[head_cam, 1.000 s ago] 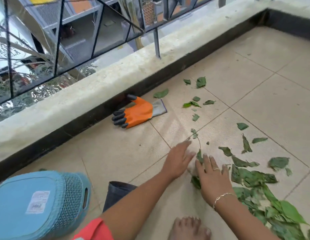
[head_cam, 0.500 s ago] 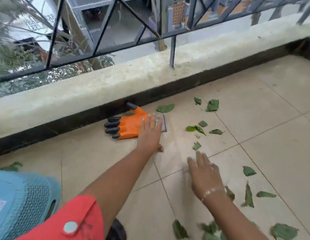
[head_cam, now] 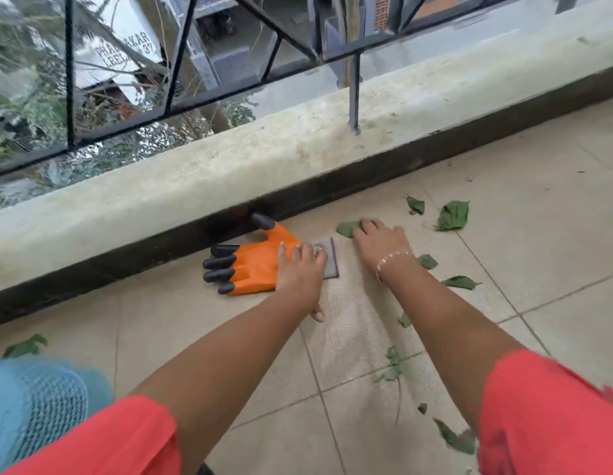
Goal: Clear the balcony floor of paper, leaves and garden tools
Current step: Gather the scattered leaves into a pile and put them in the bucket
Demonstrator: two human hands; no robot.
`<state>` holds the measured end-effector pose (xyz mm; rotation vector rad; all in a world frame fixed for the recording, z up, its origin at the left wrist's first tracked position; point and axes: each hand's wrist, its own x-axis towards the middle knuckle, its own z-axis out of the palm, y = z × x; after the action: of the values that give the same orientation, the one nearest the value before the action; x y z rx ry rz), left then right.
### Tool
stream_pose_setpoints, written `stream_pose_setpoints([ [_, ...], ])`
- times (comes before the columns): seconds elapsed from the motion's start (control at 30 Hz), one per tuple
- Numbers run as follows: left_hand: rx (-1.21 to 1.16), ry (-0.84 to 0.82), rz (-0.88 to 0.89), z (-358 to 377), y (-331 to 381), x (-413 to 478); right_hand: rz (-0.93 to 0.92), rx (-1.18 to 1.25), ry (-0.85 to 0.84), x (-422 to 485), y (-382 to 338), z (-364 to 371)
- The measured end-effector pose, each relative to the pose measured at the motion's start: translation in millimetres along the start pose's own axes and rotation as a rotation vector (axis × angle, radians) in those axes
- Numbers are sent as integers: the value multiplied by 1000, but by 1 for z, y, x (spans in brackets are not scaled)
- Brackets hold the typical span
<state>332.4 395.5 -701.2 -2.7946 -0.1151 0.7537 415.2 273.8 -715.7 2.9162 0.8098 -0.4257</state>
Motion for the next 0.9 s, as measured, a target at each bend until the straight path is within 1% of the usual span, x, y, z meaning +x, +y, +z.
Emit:
stream_pose_setpoints([
  [0.07, -1, 3, 5, 1, 0, 1, 72, 25, -31, -43, 16, 6],
  [0.13, 5, 8, 10, 2, 0, 1, 107, 60, -68, -90, 26, 7],
  [0.17, 10, 15, 12, 1, 0, 1, 125, 91, -54, -105, 29, 5],
  [0.2, 12, 17, 15, 1, 0, 1, 155, 126, 2, -111, 33, 1],
  [0.27, 9, 16, 18, -1, 1, -1, 239, 166, 147, -97, 47, -4],
  [0.3, 12, 19, 21, -2, 2, -1, 287, 189, 181, -82, 60, -6],
  [0.33, 18, 21, 23, -3, 3, -1, 330, 213, 181, -65, 74, -6],
  [0.4, 27, 23, 28, -4, 4, -1, 366, 222, 89, -31, 96, -6],
  [0.47, 25, 27, 35, -4, 3, -1, 336, 234, -6, -3, 109, -7],
  [0.53, 29, 37, 45, -4, 3, -2, 249, 237, -78, 14, 112, -4],
  [0.63, 41, 40, 45, -3, 1, -4, 99, 158, -108, 11, 102, 5],
  [0.77, 46, 47, 25, 0, -1, -5, 77, 133, -63, -53, 87, 30],
  [0.9, 78, 93, 26, 1, -1, -12, 57, 181, -150, -152, 62, 45],
])
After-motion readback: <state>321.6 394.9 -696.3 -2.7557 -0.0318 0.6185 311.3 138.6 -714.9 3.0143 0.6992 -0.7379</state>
